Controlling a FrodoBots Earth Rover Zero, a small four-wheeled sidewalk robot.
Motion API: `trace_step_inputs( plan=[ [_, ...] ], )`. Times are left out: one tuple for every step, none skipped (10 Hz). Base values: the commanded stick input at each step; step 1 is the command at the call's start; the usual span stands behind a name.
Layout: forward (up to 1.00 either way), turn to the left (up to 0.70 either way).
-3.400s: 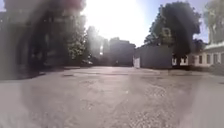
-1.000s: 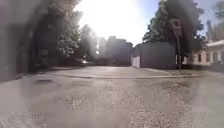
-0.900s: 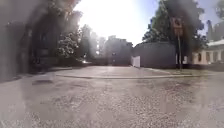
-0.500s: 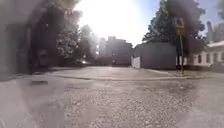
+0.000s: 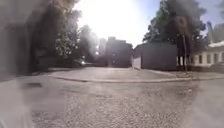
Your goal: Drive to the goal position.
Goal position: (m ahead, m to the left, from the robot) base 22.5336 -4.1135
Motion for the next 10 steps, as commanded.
trace_step_inputs(
  plan=[
    [0.7, 0.0],
    [0.7, 0.0],
    [0.7, 0.0],
    [0.7, 0.0],
    [0.7, 0.0],
    [0.7, 0.0],
    [0.7, 0.0],
    [0.7, 0.0],
    [0.7, 0.0],
    [0.7, 0.0]
  ],
)
